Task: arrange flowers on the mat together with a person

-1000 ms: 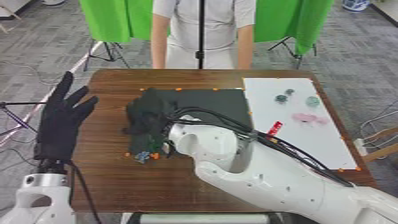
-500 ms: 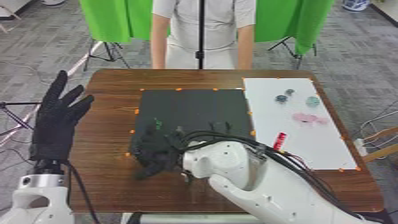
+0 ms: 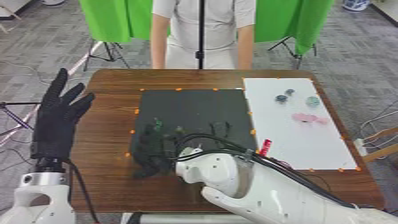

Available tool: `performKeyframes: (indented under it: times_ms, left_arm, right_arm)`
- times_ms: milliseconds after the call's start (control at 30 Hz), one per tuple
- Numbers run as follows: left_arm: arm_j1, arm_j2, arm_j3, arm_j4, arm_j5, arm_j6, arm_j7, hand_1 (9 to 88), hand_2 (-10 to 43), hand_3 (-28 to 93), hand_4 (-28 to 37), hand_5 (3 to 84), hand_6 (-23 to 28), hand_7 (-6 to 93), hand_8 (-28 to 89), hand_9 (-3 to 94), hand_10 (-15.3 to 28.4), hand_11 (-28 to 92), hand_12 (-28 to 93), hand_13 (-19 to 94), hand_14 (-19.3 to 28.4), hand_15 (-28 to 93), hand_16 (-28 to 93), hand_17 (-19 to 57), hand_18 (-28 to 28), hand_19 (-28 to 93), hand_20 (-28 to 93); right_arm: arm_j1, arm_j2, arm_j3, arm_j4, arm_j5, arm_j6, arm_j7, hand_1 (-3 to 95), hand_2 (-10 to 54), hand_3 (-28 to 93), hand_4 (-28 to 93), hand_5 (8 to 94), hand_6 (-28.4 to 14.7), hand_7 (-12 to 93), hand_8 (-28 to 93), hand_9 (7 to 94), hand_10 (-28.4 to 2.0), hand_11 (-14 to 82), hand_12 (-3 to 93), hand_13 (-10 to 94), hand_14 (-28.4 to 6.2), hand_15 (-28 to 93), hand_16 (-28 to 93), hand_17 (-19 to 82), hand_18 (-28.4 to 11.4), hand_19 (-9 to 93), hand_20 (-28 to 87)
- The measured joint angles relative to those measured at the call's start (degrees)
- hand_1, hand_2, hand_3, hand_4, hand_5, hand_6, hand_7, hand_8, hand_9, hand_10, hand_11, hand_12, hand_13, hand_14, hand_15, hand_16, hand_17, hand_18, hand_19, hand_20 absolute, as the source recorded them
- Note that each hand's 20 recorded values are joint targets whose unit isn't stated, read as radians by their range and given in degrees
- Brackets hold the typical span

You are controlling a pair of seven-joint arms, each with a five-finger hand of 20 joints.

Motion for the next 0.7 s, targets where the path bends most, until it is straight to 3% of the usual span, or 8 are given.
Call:
performKeyframes:
  times_ms: [433, 600, 700]
  left_arm:
    - [-1.57, -0.13, 0.73, 0.65, 0.1, -1.15, -0.69, 22.7, 3.8, 76, -26.9, 24.2, -3.9, 11.9, -10, 27.6, 12.4, 9, 14, 24, 19.1, 22, 1, -9.5, 27.9, 48, 0]
    - [-1.78, -0.31, 0.79, 0.72, 0.18, -1.55, -1.29, 22.9, 3.8, 76, -26.5, 24.2, -3.9, 11.9, -10, 27.6, 12.3, 9, 14, 24, 19.1, 22, 1, -9.6, 27.9, 48, 0]
    - [-1.77, -0.4, 0.79, 0.73, 0.18, -1.58, -1.43, 23.0, 3.8, 76, -26.3, 24.3, -3.9, 11.9, -10, 27.5, 12.4, 9, 14, 24, 19.1, 22, 1, -9.5, 27.9, 49, 0]
  right_arm:
    - [7.73, 1.0, -7.15, 2.55, 6.36, 6.05, 8.66, 11.4, 18.4, 70, -24, 71.4, 3.5, 15, -14, 40.6, -18.0, 26.2, 19.3, 20, -19.2, 73, 12, -4, -17.0, 49, 35]
    - [7.68, 0.79, -6.48, 2.46, 9.08, 6.34, 11.07, 11.8, 15.4, 71, -26, 66.9, 5.5, 16, -15, 40.6, -17.2, 24.5, 18.1, 21, -20.8, 72, 13, -4, -23.2, 48, 34]
    - [6.56, 0.44, -3.65, 2.22, 9.2, 3.83, 9.71, 11.5, 13.8, 72, -26, 62.4, 6.5, 17, -15, 39.4, -17.3, 22.2, 18.2, 19, -21.7, 71, 14, -5, -25.4, 47, 34]
